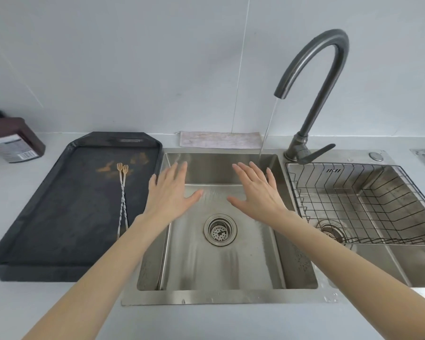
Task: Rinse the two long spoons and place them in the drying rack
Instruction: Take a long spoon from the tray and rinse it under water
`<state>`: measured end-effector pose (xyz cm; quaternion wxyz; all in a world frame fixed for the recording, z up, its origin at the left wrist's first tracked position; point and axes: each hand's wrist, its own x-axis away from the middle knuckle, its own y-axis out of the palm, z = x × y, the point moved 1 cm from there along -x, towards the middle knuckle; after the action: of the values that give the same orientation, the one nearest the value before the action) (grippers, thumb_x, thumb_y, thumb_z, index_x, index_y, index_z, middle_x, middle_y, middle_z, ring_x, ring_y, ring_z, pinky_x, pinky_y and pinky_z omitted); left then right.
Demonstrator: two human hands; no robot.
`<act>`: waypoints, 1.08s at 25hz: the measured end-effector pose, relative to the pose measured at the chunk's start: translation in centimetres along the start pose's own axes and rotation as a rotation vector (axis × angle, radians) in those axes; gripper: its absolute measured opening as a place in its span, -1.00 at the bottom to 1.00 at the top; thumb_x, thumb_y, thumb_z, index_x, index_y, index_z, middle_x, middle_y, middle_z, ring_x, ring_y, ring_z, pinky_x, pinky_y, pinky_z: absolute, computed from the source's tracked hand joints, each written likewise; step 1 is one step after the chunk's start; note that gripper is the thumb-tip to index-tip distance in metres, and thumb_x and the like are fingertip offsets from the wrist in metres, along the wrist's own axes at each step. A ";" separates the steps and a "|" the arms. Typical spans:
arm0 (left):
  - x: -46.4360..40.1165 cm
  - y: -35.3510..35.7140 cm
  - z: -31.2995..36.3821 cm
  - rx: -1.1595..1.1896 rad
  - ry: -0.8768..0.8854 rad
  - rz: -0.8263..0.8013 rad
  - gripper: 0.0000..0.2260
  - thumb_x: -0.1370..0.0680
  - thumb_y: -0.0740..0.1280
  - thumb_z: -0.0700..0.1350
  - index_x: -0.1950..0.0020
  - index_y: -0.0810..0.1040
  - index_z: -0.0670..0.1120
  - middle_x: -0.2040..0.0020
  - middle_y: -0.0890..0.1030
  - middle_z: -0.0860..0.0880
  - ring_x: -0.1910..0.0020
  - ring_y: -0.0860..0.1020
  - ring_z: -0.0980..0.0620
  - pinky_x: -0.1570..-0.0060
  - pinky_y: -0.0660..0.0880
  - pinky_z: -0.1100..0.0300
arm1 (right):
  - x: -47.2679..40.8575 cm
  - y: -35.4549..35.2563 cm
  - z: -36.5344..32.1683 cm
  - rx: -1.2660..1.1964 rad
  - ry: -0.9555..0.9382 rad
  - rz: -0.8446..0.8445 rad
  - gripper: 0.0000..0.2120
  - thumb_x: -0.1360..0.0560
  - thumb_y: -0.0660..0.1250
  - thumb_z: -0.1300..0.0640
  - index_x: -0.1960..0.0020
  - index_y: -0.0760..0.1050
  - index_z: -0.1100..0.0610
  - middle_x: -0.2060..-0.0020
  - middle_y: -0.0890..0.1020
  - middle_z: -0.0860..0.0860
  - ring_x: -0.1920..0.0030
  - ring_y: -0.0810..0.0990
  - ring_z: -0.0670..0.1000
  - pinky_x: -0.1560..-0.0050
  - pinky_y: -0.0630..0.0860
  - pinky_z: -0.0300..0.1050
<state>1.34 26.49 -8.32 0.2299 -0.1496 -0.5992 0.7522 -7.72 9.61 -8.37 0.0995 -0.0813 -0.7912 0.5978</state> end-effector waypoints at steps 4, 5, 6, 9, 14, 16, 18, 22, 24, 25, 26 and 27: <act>-0.7 -0.2 -2.9 0.010 -0.040 -0.006 -0.32 -0.52 0.15 0.20 -0.51 0.01 -0.09 -0.54 0.12 -0.11 -0.51 0.11 -0.07 -0.47 0.07 -0.09 | -2.0 1.2 -2.7 -0.046 -0.044 -0.031 -0.33 -0.52 0.19 -0.09 -0.51 -0.01 0.08 -0.51 0.14 -0.01 -0.53 0.02 0.04 -0.52 -0.05 0.04; -0.9 -0.3 -3.7 0.012 -0.051 -0.006 -0.33 -0.52 0.16 0.19 -0.51 0.02 -0.10 -0.53 0.14 -0.11 -0.51 0.13 -0.08 -0.46 0.10 -0.08 | -2.5 1.6 -3.4 -0.070 -0.055 -0.038 -0.34 -0.52 0.20 -0.07 -0.50 0.02 0.10 -0.50 0.18 0.00 -0.52 0.08 0.04 -0.50 0.01 0.01; -1.0 -0.3 -4.5 0.019 -0.064 -0.008 -0.33 -0.52 0.17 0.18 -0.51 0.03 -0.11 -0.52 0.16 -0.12 -0.49 0.16 -0.10 -0.45 0.14 -0.07 | -3.0 1.9 -4.1 -0.094 -0.063 -0.051 -0.37 -0.52 0.20 -0.06 -0.49 0.05 0.11 -0.48 0.22 0.01 -0.50 0.14 0.05 -0.48 0.08 -0.02; -1.4 0.0 -7.2 0.087 -0.115 -0.018 -0.41 -0.55 0.19 0.08 -0.49 0.09 -0.13 -0.49 0.23 -0.14 -0.43 0.29 -0.14 -0.36 0.28 -0.05 | -4.5 3.2 -6.5 -0.158 -0.067 -0.127 -0.46 -0.53 0.20 -0.01 -0.45 0.18 0.12 -0.39 0.36 0.05 -0.37 0.34 0.09 -0.33 0.31 -0.01; -2.1 0.9 -11.7 0.183 -0.268 -0.033 -0.53 -0.58 0.19 -0.07 -0.46 0.18 -0.11 -0.43 0.33 -0.15 -0.31 0.43 -0.15 -0.25 0.43 -0.04 | -6.7 6.1 -11.1 -0.288 -0.090 -0.236 -0.60 -0.52 0.21 0.06 -0.34 0.36 0.14 -0.25 0.47 0.08 -0.22 0.49 0.13 -0.19 0.49 0.06; -2.4 1.4 -13.2 0.217 -0.340 -0.019 -0.58 -0.57 0.22 -0.09 -0.41 0.28 -0.10 -0.37 0.40 -0.15 -0.21 0.50 -0.13 -0.18 0.49 -0.01 | -7.4 7.1 -13.0 -0.332 -0.097 -0.269 -0.65 -0.53 0.20 0.11 -0.29 0.42 0.16 -0.21 0.51 0.10 -0.18 0.51 0.15 -0.16 0.50 0.03; -2.6 1.9 -14.4 0.239 -0.399 -0.008 -0.64 -0.55 0.25 -0.10 -0.33 0.37 -0.13 -0.28 0.47 -0.16 -0.11 0.56 -0.12 -0.10 0.52 0.03 | -8.0 7.8 -14.6 -0.368 -0.101 -0.305 -0.68 -0.53 0.19 0.14 -0.25 0.47 0.18 -0.15 0.57 0.12 -0.13 0.54 0.15 -0.13 0.49 -0.01; -2.9 3.0 -16.0 0.260 -0.487 -0.028 -0.70 -0.52 0.30 -0.08 -0.21 0.44 -0.17 -0.14 0.54 -0.18 -0.02 0.57 -0.14 -0.02 0.51 0.03 | -9.0 9.7 -17.0 -0.445 -0.065 -0.417 -0.69 -0.54 0.20 0.14 -0.25 0.46 0.19 -0.11 0.63 0.14 -0.12 0.58 0.15 -0.18 0.53 0.02; -2.9 3.5 -16.5 0.275 -0.513 -0.042 -0.71 -0.51 0.32 -0.06 -0.15 0.45 -0.18 -0.08 0.56 -0.19 -0.02 0.56 -0.15 0.00 0.49 0.01 | -9.3 10.8 -17.8 -0.449 -0.038 -0.464 -0.70 -0.54 0.21 0.14 -0.24 0.47 0.18 -0.10 0.63 0.16 -0.12 0.58 0.17 -0.19 0.53 0.06; -2.9 3.8 -16.7 0.284 -0.523 -0.046 -0.71 -0.51 0.32 -0.05 -0.13 0.45 -0.19 -0.06 0.57 -0.19 0.00 0.56 -0.15 0.01 0.48 0.01 | -9.5 11.3 -18.2 -0.443 -0.023 -0.476 -0.71 -0.53 0.21 0.14 -0.22 0.49 0.18 -0.10 0.63 0.17 -0.12 0.58 0.19 -0.18 0.53 0.08; -2.9 4.0 -16.8 0.298 -0.535 -0.048 -0.72 -0.50 0.33 -0.05 -0.12 0.45 -0.19 -0.03 0.58 -0.19 0.01 0.56 -0.15 0.02 0.48 0.02 | -9.6 11.6 -18.5 -0.420 -0.011 -0.478 -0.73 -0.53 0.21 0.13 -0.18 0.51 0.17 -0.08 0.63 0.18 -0.10 0.58 0.20 -0.15 0.54 0.09; -2.8 4.3 -16.8 0.314 -0.552 -0.047 -0.72 -0.50 0.33 -0.05 -0.10 0.45 -0.20 -0.01 0.59 -0.19 0.04 0.56 -0.13 0.04 0.48 0.03 | -9.6 12.0 -18.8 -0.377 -0.009 -0.470 -0.75 -0.54 0.21 0.13 -0.15 0.52 0.18 -0.05 0.63 0.18 -0.08 0.58 0.21 -0.10 0.56 0.07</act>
<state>11.44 38.30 -16.58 0.0962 0.1113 -0.5188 0.8421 6.44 27.96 -15.52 0.2149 0.0896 -0.8858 0.4014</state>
